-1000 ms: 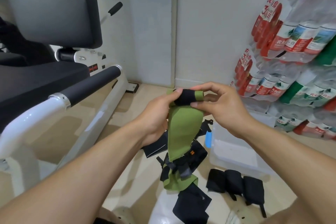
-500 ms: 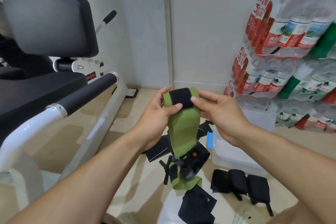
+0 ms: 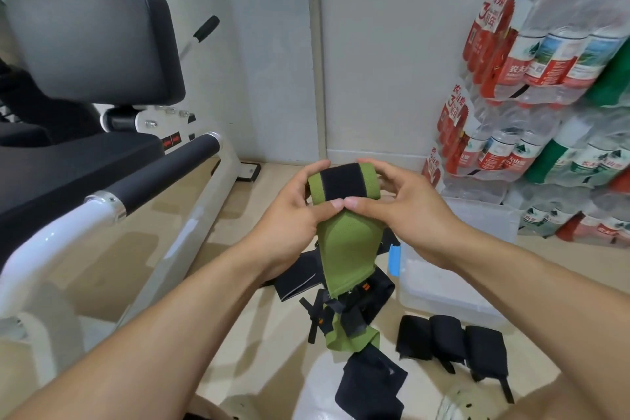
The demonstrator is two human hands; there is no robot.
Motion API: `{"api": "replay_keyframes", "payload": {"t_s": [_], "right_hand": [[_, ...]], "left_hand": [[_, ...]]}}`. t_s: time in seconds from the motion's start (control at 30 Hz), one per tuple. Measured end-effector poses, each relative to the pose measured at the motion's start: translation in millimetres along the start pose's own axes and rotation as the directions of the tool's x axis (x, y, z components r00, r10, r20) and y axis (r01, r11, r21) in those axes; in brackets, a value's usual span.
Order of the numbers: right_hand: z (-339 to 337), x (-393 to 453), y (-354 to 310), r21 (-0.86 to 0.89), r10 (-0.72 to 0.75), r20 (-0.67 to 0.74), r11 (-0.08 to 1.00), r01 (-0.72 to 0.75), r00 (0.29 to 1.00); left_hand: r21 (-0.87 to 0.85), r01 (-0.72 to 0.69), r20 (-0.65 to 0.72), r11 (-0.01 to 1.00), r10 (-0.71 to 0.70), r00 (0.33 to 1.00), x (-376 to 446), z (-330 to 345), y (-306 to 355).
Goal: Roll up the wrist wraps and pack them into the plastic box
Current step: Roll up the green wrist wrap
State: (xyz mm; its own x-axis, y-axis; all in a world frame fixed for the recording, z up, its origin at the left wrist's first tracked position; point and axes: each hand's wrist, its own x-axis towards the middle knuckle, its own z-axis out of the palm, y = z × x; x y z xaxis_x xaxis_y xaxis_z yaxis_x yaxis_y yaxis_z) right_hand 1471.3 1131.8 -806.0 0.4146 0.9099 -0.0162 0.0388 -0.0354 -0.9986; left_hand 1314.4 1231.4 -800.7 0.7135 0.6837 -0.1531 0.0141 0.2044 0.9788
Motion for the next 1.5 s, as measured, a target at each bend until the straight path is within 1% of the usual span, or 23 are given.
{"api": "replay_keyframes", "payload": {"t_s": [0.1, 0.2, 0.3, 0.37, 0.47, 0.53, 0.6, 0.67, 0.8, 0.87, 0.93, 1.0, 1.07, 1.23, 1.37, 1.5], "right_hand": [[-6, 1, -5, -0.062, -0.065, 0.044, 0.996, 0.068, 0.997], [-6, 2, -5, -0.042, -0.075, 0.041, 0.996, 0.076, 0.996], [-3, 2, -2, -0.043, -0.082, 0.021, 0.996, 0.083, 0.996], [-1, 1, -1, -0.027, -0.080, 0.023, 0.996, 0.081, 0.997], [0, 1, 1, -0.022, -0.097, 0.036, 0.995, 0.098, 0.995], [1, 1, 2, -0.033, -0.097, 0.034, 0.995, 0.098, 0.995], [0, 2, 1, -0.039, -0.091, 0.037, 0.995, 0.092, 0.995], [-2, 4, 0, -0.006, -0.059, 0.050, 0.998, 0.059, 0.997], [-5, 5, -5, 0.143, 0.064, 0.138, 0.986, -0.083, 0.988], [-6, 5, -7, 0.183, 0.109, 0.161, 0.973, -0.138, 0.981], [-7, 6, -8, 0.188, 0.147, 0.167, 0.966, -0.178, 0.975], [-8, 5, -9, 0.176, 0.181, 0.221, 0.959, -0.222, 0.958], [-6, 3, -9, 0.150, 0.189, 0.258, 0.961, -0.233, 0.947], [-4, 1, -8, 0.176, 0.154, 0.189, 0.966, -0.188, 0.970], [-6, 4, -8, 0.213, 0.098, 0.104, 0.970, -0.118, 0.990], [-7, 5, -8, 0.218, 0.037, 0.062, 0.975, -0.050, 0.997]], "left_hand": [[0.023, -0.025, -0.010, 0.999, 0.025, 1.000, 0, 1, 0], [0.001, -0.009, 0.008, 1.000, 0.009, 1.000, 0, -1, 0], [-0.078, 0.072, 0.071, 0.994, -0.066, 0.995, -2, 0, 7], [-0.072, 0.134, 0.084, 0.988, -0.128, 0.988, -4, 2, 9], [-0.101, 0.196, 0.039, 0.975, -0.193, 0.980, -3, 2, 8], [-0.103, 0.202, 0.010, 0.974, -0.202, 0.979, -2, 1, 7], [-0.126, 0.188, -0.022, 0.974, -0.192, 0.981, -1, -1, 8], [-0.158, 0.163, -0.048, 0.974, -0.173, 0.984, 0, -3, 8], [-0.160, 0.084, -0.062, 0.984, -0.095, 0.994, -1, -6, 9], [-0.135, 0.050, -0.060, 0.990, -0.059, 0.996, 0, -6, 6], [-0.109, 0.012, -0.047, 0.994, -0.017, 0.999, 0, -7, 4], [-0.084, -0.024, -0.038, 0.996, 0.021, 0.999, 0, -7, 3], [-0.057, -0.049, -0.039, 0.997, 0.047, 0.998, 0, -8, 2], [-0.019, -0.041, -0.027, 0.999, 0.041, 0.999, 2, -9, 0], [-0.065, -0.020, 0.002, 0.998, 0.020, 1.000, 2, -6, 3], [0.057, 0.018, 0.059, 0.998, -0.022, 0.998, -1, -3, 5]]}}
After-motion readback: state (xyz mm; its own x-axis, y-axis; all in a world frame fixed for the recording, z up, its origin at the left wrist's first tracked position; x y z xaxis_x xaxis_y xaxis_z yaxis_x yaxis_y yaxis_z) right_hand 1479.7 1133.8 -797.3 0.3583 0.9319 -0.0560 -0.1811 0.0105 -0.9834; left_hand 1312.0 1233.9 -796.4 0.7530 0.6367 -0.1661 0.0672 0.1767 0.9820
